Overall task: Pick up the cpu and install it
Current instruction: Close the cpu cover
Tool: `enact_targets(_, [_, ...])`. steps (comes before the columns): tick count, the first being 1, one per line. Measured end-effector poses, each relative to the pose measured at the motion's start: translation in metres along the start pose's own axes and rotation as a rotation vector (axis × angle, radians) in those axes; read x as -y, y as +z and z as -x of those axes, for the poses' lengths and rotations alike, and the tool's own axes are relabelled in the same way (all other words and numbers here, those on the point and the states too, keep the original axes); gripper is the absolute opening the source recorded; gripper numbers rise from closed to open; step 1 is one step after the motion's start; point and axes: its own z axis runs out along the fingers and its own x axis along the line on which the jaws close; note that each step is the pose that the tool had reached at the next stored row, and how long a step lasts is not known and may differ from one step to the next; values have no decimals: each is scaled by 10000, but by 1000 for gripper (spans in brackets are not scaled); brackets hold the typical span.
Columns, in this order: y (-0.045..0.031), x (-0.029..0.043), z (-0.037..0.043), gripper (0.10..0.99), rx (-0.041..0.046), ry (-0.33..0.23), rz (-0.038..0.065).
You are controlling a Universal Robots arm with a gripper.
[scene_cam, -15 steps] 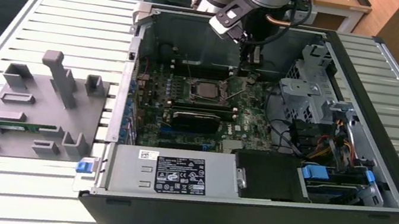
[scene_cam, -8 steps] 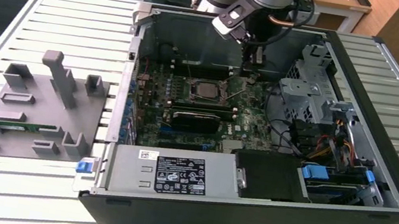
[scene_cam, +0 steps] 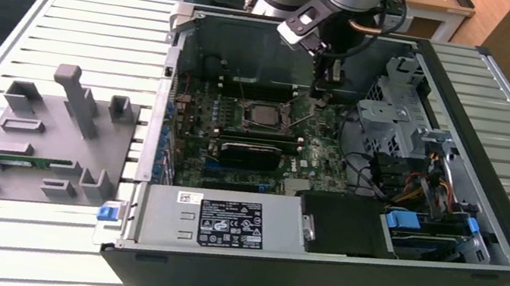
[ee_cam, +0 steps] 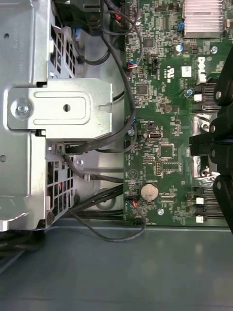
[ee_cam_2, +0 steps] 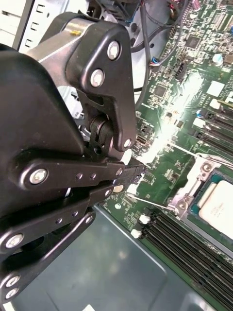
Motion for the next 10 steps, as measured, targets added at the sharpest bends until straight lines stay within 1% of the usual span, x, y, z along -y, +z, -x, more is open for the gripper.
enact_targets(10, [20, -107, -5, 106, 1, 0, -13])
